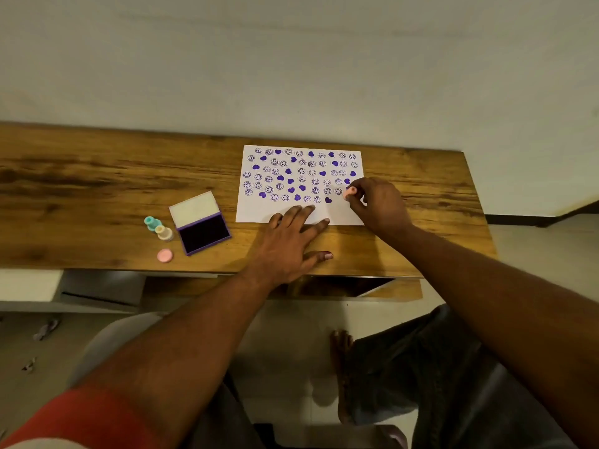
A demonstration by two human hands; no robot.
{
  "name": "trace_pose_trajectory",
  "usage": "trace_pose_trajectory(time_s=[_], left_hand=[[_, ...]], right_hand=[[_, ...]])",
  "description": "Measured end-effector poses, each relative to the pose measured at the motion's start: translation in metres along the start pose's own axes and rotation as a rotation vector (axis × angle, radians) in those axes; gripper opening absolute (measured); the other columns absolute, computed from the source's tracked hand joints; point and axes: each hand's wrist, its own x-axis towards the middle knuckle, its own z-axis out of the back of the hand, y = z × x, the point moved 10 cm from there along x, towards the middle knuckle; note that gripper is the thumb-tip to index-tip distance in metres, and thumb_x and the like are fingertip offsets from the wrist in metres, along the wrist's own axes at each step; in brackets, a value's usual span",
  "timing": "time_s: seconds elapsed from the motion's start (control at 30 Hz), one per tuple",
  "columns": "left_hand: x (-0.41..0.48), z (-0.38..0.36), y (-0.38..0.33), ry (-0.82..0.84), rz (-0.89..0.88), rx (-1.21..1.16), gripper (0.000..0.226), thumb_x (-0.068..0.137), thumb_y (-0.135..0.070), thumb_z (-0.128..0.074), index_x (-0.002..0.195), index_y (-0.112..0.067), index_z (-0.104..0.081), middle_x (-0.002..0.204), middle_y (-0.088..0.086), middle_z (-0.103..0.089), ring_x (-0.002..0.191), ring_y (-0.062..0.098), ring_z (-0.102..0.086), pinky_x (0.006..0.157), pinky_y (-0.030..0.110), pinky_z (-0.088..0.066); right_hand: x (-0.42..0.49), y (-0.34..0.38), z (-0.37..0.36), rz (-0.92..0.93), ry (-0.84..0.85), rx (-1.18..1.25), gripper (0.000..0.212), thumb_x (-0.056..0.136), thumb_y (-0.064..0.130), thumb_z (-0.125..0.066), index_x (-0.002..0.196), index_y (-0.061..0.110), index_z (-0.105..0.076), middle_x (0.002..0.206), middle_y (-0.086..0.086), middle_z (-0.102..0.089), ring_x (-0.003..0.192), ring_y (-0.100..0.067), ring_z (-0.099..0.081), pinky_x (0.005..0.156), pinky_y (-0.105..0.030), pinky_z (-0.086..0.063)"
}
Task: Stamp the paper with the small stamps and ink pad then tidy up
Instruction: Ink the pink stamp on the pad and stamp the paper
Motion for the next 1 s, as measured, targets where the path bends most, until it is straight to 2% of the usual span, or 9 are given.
trace_pose_trajectory(time_s=[0.27,0.47,0.53,0.6,0.7,0.83,0.93,1.0], left_hand=[[0.000,0.001,0.002,-0.022,0.001,-0.008,0.078,0.096,-0.083,-0.018,0.163,-0.043,-0.017,0.172,0.002,-0.014,0.156,0.028,-0.014,0.123,0.055,-0.019],[0.001,-0.001,0.003,-0.026,-0.006,-0.005,0.079,0.096,-0.083,-0.017,0.164,-0.043,-0.015,0.172,0.002,-0.014,0.156,0.028,-0.014,0.123,0.056,-0.020],[0.000,-0.001,0.002,-0.030,-0.003,0.006,0.079,0.095,-0.083,-0.016,0.164,-0.043,-0.016,0.171,0.002,-0.015,0.156,0.027,-0.015,0.122,0.055,-0.020],[0.000,-0.001,0.002,-0.028,0.003,0.013,0.080,0.095,-0.084,-0.015,0.164,-0.043,-0.015,0.172,0.002,-0.014,0.156,0.027,-0.015,0.123,0.055,-0.020],[0.001,-0.002,0.003,-0.021,0.005,0.006,0.080,0.095,-0.084,-0.015,0.164,-0.043,-0.014,0.172,0.003,-0.014,0.156,0.028,-0.014,0.123,0.056,-0.020],[0.000,-0.002,0.004,-0.018,0.005,0.012,0.079,0.095,-0.084,-0.017,0.163,-0.043,-0.013,0.171,0.003,-0.014,0.156,0.028,-0.014,0.122,0.056,-0.019],[-0.001,-0.003,0.004,-0.004,0.005,0.018,0.080,0.095,-0.084,-0.016,0.164,-0.043,-0.013,0.172,0.003,-0.012,0.157,0.029,-0.013,0.123,0.056,-0.019],[-0.001,-0.003,0.003,0.000,0.001,0.019,0.080,0.095,-0.084,-0.016,0.164,-0.042,-0.015,0.172,0.004,-0.013,0.157,0.029,-0.013,0.123,0.055,-0.019]], right_hand=[[0.016,0.006,-0.012,0.037,0.024,-0.035,0.024,0.099,0.031,-0.062,0.108,0.011,-0.073,0.093,-0.005,-0.073,0.083,-0.023,-0.064,0.069,-0.034,-0.048],[0.032,0.020,0.027,0.024,-0.224,0.103,0.029,0.102,0.039,-0.053,0.100,0.019,-0.074,0.092,0.004,-0.073,0.078,-0.011,-0.062,0.069,-0.028,-0.048],[0.023,0.016,0.004,0.012,-0.125,0.038,0.029,0.103,0.035,-0.054,0.106,0.016,-0.074,0.095,-0.004,-0.073,0.081,-0.018,-0.065,0.070,-0.030,-0.049],[0.007,0.005,-0.027,-0.054,0.030,-0.009,0.032,0.103,0.032,-0.055,0.122,0.012,-0.071,0.103,-0.014,-0.075,0.088,-0.030,-0.069,0.076,-0.038,-0.056],[0.005,-0.004,-0.036,-0.109,0.100,-0.046,0.039,0.103,0.034,-0.057,0.136,0.014,-0.063,0.116,-0.015,-0.074,0.101,-0.033,-0.069,0.084,-0.044,-0.058],[0.008,0.002,-0.031,-0.098,0.121,-0.120,0.039,0.103,0.037,-0.057,0.136,0.018,-0.063,0.119,-0.012,-0.073,0.108,-0.033,-0.067,0.083,-0.043,-0.058],[0.006,0.004,-0.033,-0.102,0.130,-0.151,0.036,0.103,0.036,-0.056,0.133,0.018,-0.064,0.115,-0.011,-0.074,0.105,-0.033,-0.067,0.081,-0.044,-0.059],[0.009,0.004,-0.032,-0.087,0.134,-0.196,0.032,0.102,0.038,-0.055,0.126,0.021,-0.067,0.110,-0.010,-0.075,0.101,-0.033,-0.067,0.077,-0.039,-0.057]])
